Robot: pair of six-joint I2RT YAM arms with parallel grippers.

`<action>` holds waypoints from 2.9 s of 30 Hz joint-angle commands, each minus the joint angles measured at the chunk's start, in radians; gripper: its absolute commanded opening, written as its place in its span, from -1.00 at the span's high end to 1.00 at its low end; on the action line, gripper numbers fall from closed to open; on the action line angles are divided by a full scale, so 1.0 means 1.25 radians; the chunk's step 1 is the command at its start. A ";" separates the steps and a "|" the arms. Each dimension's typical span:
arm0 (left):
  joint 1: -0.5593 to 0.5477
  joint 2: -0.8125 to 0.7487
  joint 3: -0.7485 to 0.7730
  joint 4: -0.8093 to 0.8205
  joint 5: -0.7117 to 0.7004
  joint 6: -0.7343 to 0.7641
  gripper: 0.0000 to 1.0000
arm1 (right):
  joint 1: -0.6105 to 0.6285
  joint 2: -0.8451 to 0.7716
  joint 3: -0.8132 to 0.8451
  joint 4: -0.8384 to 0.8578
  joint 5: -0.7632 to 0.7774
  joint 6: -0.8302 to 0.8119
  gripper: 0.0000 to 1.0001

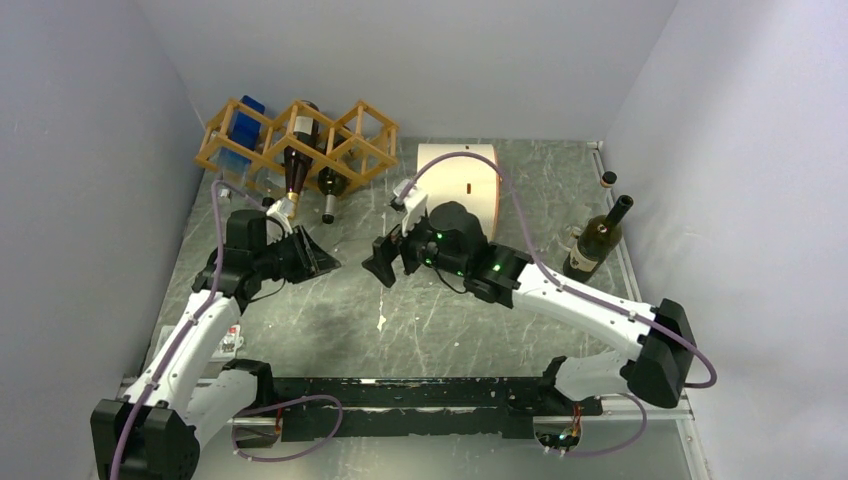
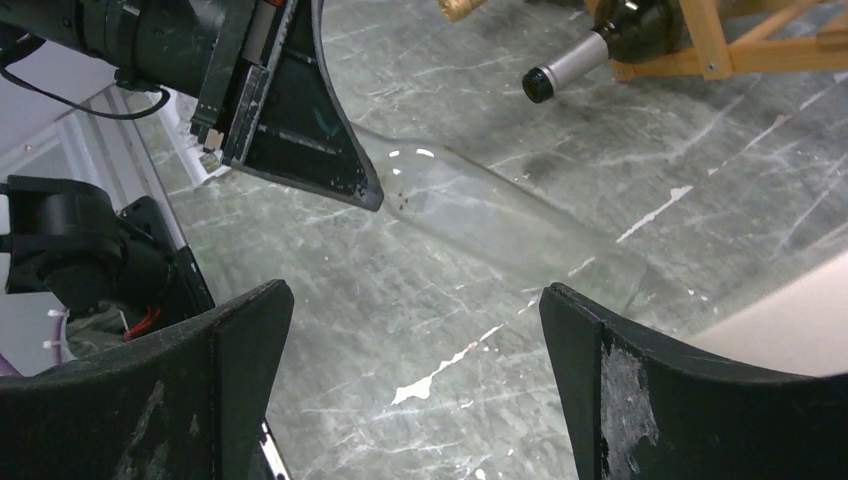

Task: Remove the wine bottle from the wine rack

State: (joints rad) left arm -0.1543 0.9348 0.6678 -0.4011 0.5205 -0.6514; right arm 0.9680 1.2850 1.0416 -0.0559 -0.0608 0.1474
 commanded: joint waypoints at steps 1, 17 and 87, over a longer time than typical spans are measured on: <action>0.000 -0.024 0.022 -0.057 0.021 0.044 0.86 | 0.024 0.046 0.047 -0.006 0.002 -0.068 -1.00; -0.001 -0.043 0.095 -0.269 0.014 0.180 0.86 | 0.029 0.245 0.130 -0.022 -0.279 -0.460 -1.00; -0.175 -0.022 0.255 -0.047 0.004 0.175 -0.81 | 0.021 -0.016 -0.270 0.386 0.026 -0.063 0.97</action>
State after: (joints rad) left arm -0.2375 0.8852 0.9882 -0.5922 0.6041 -0.3664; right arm 0.9985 1.2854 0.7063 0.3161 -0.0753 0.0048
